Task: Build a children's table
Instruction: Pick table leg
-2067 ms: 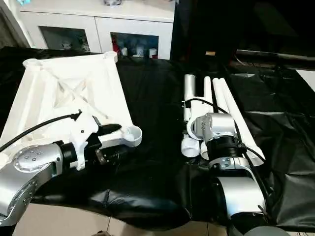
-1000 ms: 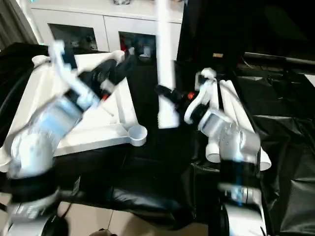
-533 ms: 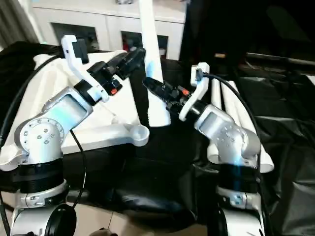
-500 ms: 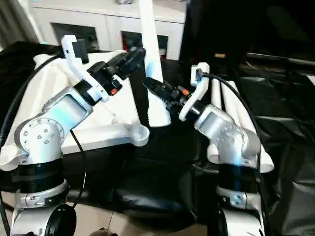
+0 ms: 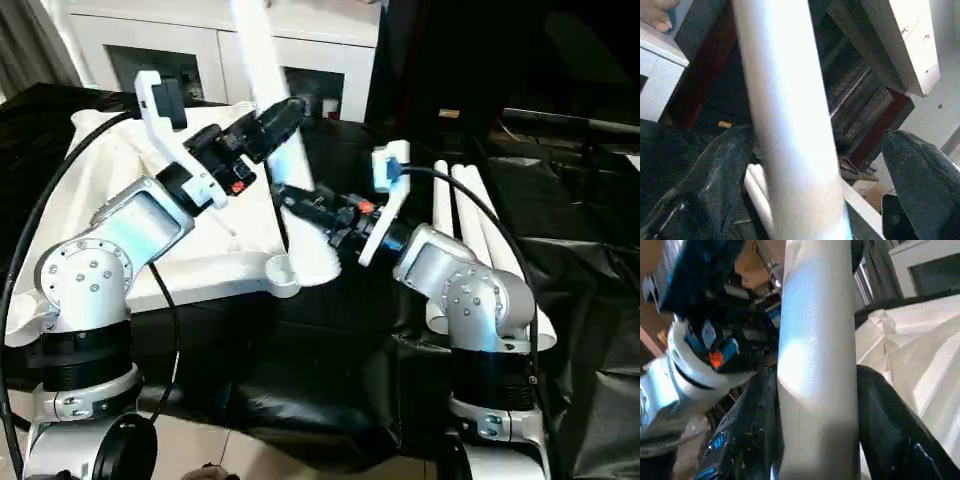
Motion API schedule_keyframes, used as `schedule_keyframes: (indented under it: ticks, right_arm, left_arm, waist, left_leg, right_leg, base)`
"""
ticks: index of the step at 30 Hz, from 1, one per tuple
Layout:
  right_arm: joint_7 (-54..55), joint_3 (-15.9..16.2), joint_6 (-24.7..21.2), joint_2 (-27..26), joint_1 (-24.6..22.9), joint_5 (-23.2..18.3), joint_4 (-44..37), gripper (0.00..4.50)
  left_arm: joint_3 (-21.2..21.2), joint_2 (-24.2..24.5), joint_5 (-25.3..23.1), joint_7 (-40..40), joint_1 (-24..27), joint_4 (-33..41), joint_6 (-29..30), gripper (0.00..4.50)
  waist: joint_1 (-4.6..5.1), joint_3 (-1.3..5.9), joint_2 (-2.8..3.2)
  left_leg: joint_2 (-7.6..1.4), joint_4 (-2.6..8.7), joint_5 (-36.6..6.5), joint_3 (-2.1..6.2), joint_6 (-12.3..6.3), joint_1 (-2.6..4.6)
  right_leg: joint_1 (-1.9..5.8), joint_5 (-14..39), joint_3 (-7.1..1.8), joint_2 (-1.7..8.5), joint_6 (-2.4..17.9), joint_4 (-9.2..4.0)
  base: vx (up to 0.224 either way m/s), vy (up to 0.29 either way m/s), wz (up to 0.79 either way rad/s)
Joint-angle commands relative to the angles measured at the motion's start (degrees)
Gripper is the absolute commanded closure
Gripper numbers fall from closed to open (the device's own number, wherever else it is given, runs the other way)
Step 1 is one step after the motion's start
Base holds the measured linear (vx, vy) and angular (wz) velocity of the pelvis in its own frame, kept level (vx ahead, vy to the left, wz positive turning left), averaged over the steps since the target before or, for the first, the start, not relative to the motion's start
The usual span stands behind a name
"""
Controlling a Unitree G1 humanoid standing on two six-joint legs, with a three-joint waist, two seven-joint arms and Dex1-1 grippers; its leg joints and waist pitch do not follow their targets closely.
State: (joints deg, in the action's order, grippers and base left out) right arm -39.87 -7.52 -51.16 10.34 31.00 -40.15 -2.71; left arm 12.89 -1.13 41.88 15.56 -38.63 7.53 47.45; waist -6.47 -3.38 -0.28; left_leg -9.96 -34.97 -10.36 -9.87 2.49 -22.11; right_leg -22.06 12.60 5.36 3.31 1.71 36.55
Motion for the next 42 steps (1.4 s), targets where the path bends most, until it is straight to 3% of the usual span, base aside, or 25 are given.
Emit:
schedule_keyframes:
  ticks: [1,3,4,13,24,32,34,35,36,37,38,39,40,41,42]
  right_arm:
    - [0.8,2.3,3.1,0.8,-0.1,3.6,-1.8,2.68]
    - [1.4,3.6,4.4,1.1,-0.1,5.5,-1.8,2.68]
    - [2.0,5.6,6.5,1.0,0.0,7.5,-2.2,2.68]
    - [2.7,9.4,9.3,-0.7,-0.1,9.6,-3.2,2.68]
    - [2.7,10.2,10.4,0.0,0.0,10.5,-2.7,2.68]
    - [1.6,9.6,10.0,0.4,0.4,9.4,-2.6,2.68]
    - [-0.8,7.0,6.6,1.0,0.4,4.8,-2.6,2.68]
    - [-2.2,5.1,4.3,1.4,0.4,1.4,-2.4,2.68]
    - [-2.8,4.2,3.1,1.5,0.4,-0.3,-2.4,2.68]
    - [-3.2,3.6,2.3,1.6,0.4,-1.4,-2.3,2.68]
    - [-4.9,0.5,-1.1,2.2,0.4,-6.5,-1.5,2.68]
    - [-5.2,0.0,-1.6,2.4,0.4,-7.3,-1.4,2.68]
    - [-5.8,-1.5,-3.4,2.7,0.3,-9.7,-0.9,2.68]
    - [-5.8,-1.6,-3.5,2.8,0.3,-9.9,-0.9,2.68]
    - [-6.0,-2.2,-4.1,2.9,0.4,-10.8,-0.7,2.68]
  left_arm:
    - [0.0,0.1,-0.2,-1.8,-0.2,-0.5,0.2,0.00]
    - [0.2,0.0,-0.4,-2.5,-0.3,-0.7,0.2,0.00]
    - [0.7,-0.2,-0.4,-3.7,-0.5,-1.1,0.3,0.28]
    - [0.9,-0.8,-0.3,-6.6,-0.8,-1.3,0.2,0.78]
    - [0.6,-0.5,0.0,-7.8,-0.6,-0.2,-0.1,1.78]
    - [-1.3,1.7,-1.0,-5.5,-0.4,0.3,-0.7,2.44]
    - [-2.7,4.4,0.4,-1.5,-0.6,1.7,1.1,2.54]
    - [-3.4,6.1,1.4,0.8,-1.2,2.5,2.4,2.55]
    - [-3.6,6.8,1.9,1.9,-1.6,2.8,3.1,2.55]
    - [-3.8,7.2,2.2,2.5,-1.8,3.0,3.4,2.58]
    - [-4.0,8.6,4.3,4.5,-3.6,3.3,5.4,2.61]
    - [-4.0,8.7,4.5,4.7,-4.0,3.3,5.7,2.62]
    - [-4.0,9.0,5.5,5.2,-4.9,3.3,6.7,2.62]
    - [-4.0,9.0,5.5,5.2,-4.9,3.3,6.7,2.63]
    - [-4.0,9.1,5.9,5.4,-5.2,3.3,7.0,2.64]
  waist:
    - [-0.14,4.01,-0.76]
    - [-0.10,3.93,-0.83]
    - [-0.16,3.96,-0.87]
    - [0.00,3.92,-1.00]
    - [0.06,3.82,-1.40]
    - [0.00,3.93,-1.26]
    - [0.15,3.85,-1.74]
    - [-0.05,3.92,-1.49]
    - [-0.10,3.96,-1.69]
    - [-0.11,3.90,-1.52]
    - [-0.07,3.88,-2.40]
    - [-0.20,3.95,-2.13]
    - [-0.09,3.75,-2.21]
    - [-0.02,3.75,-2.57]
    - [-0.07,3.77,-2.53]
  left_leg:
    - [-3.47,3.81,-3.6,1.28,-0.26,0.70]
    - [-3.38,3.83,-3.8,1.23,-0.17,0.72]
    - [-3.46,3.82,-3.8,1.29,-0.06,0.67]
    - [-3.66,3.94,-3.8,1.37,-0.15,0.87]
    - [-3.57,3.87,-3.6,1.33,-0.38,0.81]
    - [-3.56,3.79,-2.9,1.34,-0.56,0.84]
    - [-3.55,3.86,-2.9,1.27,-0.91,0.92]
    - [-3.54,3.81,-2.9,1.33,-0.93,0.98]
    - [-3.53,3.74,-2.6,1.29,-1.25,1.01]
    - [-3.61,3.77,-2.4,1.29,-1.14,1.02]
    - [-3.60,3.78,-1.9,1.14,-1.35,1.09]
    - [-3.56,3.69,-1.8,1.12,-1.32,1.19]
    - [-3.52,3.73,-2.0,1.08,-1.11,0.96]
    - [-3.58,3.78,-2.2,1.04,-0.96,1.09]
    - [-3.56,3.76,-2.2,1.08,-0.63,1.05]
  right_leg:
    - [3.03,7.0,-3.92,5.77,6.6,-5.03]
    - [3.03,7.3,-3.96,5.71,6.4,-5.11]
    - [3.06,7.3,-3.95,5.78,6.3,-5.01]
    - [3.00,4.3,-4.03,5.68,7.3,-4.74]
    - [3.24,3.4,-4.09,5.76,7.7,-4.54]
    - [3.25,2.3,-4.10,5.73,7.8,-4.36]
    - [3.23,2.4,-4.09,5.63,8.0,-4.39]
    - [3.28,2.6,-4.03,5.73,8.1,-4.22]
    - [3.28,2.6,-4.06,5.72,8.2,-4.05]
    - [3.13,2.5,-4.01,5.63,8.3,-4.04]
    - [3.15,2.5,-3.99,5.61,8.3,-4.04]
    - [3.12,2.4,-4.01,5.71,8.6,-3.95]
    - [3.09,3.0,-4.00,5.72,8.7,-4.16]
    - [3.12,3.5,-4.00,5.71,8.6,-4.29]
    - [3.19,3.9,-3.97,5.76,8.4,-4.24]
  base:
    - [0.000,0.000,0.00]
    - [0.000,0.000,0.00]
    - [0.000,0.000,0.00]
    - [0.000,0.000,0.00]
    - [0.000,0.000,0.00]
    - [0.000,0.000,0.00]
    - [0.000,0.000,0.00]
    - [0.000,0.000,0.00]
    - [0.000,0.000,0.00]
    - [0.000,0.000,0.00]
    - [0.000,0.000,0.00]
    - [0.000,0.000,0.00]
    - [0.000,0.000,0.00]
    - [0.000,0.000,0.00]
    - [0.000,0.000,0.00]
